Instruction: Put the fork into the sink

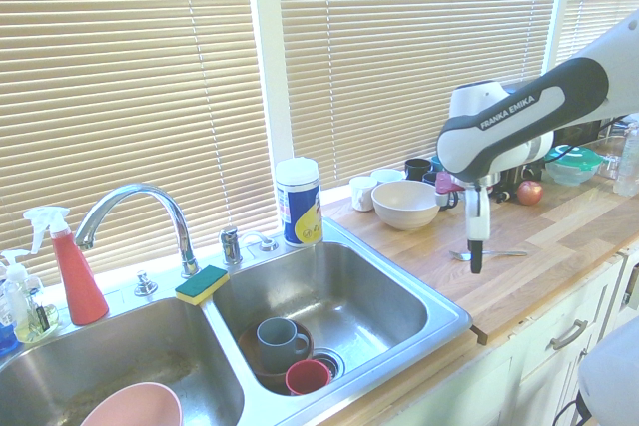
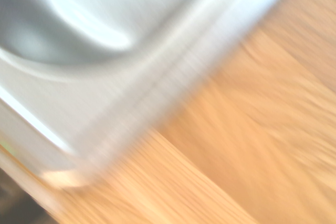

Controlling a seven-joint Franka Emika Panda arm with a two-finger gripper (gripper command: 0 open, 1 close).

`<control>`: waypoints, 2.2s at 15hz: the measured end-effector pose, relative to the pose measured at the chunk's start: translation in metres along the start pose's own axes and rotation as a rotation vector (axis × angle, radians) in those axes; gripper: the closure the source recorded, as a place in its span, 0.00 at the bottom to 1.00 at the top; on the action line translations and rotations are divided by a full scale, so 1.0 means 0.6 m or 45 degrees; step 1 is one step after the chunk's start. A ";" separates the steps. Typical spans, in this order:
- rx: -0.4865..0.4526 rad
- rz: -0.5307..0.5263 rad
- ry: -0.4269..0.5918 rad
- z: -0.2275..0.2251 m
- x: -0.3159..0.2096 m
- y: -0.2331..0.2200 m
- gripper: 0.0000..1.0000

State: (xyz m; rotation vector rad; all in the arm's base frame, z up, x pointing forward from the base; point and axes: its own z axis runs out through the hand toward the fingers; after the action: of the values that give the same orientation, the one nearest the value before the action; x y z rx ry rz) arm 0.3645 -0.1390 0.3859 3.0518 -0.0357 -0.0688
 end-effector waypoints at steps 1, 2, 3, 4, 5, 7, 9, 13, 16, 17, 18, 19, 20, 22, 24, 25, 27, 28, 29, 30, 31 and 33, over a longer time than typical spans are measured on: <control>-0.005 -0.007 0.014 0.008 -0.001 0.021 0.00; -0.003 0.000 0.029 0.019 0.000 0.040 0.00; -0.001 0.014 0.041 0.033 0.003 0.056 0.00; -0.001 0.032 0.050 0.049 0.007 0.069 0.00; 0.000 0.049 0.058 0.065 0.014 0.078 0.00; 0.002 0.082 0.072 0.093 0.031 0.093 0.00; 0.005 0.123 0.082 0.111 0.047 0.112 0.00; 0.015 0.166 0.108 0.106 0.063 0.138 1.00; 0.017 0.166 0.116 0.100 0.067 0.141 1.00; 0.016 0.167 0.119 0.098 0.069 0.142 1.00; 0.017 0.169 0.119 0.098 0.070 0.143 1.00; 0.016 0.170 0.119 0.102 0.074 0.144 1.00; 0.014 0.169 0.120 0.107 0.080 0.143 1.00; 0.016 0.171 0.112 0.118 0.093 0.142 1.00; 0.016 0.175 0.102 0.125 0.100 0.145 1.00; 0.016 0.178 0.103 0.125 0.102 0.147 1.00; 0.018 0.186 0.108 0.122 0.105 0.150 1.00; 0.021 0.194 0.112 0.121 0.106 0.152 1.00; 0.027 0.203 0.115 0.120 0.105 0.155 1.00; 0.034 0.210 0.115 0.120 0.105 0.156 1.00; 0.037 0.214 0.115 0.119 0.105 0.158 1.00; 0.045 0.222 0.112 0.119 0.104 0.160 1.00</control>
State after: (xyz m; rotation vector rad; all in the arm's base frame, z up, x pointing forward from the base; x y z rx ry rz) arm 0.4218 -0.2427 0.3209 3.0680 -0.2997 0.0791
